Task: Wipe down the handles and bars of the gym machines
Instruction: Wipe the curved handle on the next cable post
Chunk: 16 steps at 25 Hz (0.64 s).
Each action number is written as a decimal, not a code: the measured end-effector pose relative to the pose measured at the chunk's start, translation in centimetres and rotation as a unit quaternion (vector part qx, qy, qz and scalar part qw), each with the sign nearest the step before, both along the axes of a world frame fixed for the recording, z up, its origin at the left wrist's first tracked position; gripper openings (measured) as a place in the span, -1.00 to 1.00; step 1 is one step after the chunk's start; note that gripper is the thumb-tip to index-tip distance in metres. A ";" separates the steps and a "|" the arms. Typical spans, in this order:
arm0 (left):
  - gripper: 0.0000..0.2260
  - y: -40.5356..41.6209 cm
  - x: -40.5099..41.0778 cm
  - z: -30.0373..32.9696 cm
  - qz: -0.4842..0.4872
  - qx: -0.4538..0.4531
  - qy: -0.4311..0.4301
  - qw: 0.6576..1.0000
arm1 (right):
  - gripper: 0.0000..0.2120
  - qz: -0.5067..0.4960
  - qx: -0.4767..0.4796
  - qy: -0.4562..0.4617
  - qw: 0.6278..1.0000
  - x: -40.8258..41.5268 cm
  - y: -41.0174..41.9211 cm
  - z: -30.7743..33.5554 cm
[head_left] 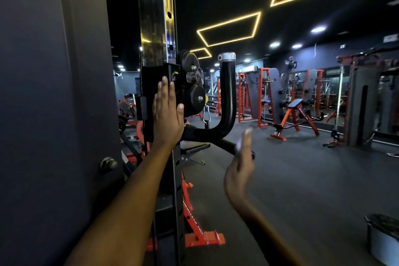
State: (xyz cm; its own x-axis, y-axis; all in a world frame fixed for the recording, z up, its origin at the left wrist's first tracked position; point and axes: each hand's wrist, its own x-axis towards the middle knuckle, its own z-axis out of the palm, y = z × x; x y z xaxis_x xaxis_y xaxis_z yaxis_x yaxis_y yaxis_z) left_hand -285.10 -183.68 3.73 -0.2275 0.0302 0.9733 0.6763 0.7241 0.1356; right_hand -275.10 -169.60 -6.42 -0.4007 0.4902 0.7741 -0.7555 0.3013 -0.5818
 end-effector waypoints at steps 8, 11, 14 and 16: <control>-0.50 0.0 0.0 0.0 0.005 -0.004 -0.002 1.000 | -0.52 0.033 -0.044 -0.013 0.998 1.1 -0.9 4.5; -0.50 0.1 0.0 -0.1 0.004 -0.003 -0.003 1.000 | -0.72 0.057 -0.101 -0.096 0.989 0.5 2.4 7.3; -0.48 0.1 -0.1 0.0 0.002 0.002 -0.010 1.000 | -0.72 0.030 -0.013 -0.054 0.998 0.8 4.2 16.1; -0.48 0.0 0.0 0.0 0.004 0.003 -0.014 1.000 | -0.67 -0.027 0.095 -0.050 0.994 1.6 2.8 19.0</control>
State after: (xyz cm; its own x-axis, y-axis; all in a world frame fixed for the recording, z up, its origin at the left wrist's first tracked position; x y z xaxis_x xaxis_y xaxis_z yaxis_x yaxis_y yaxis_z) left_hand -285.14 -183.67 3.77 -0.2550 0.0234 0.9667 0.6663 0.7287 0.1581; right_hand -273.55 -166.77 12.59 -0.4575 0.3625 0.8120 -0.6762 0.4512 -0.5824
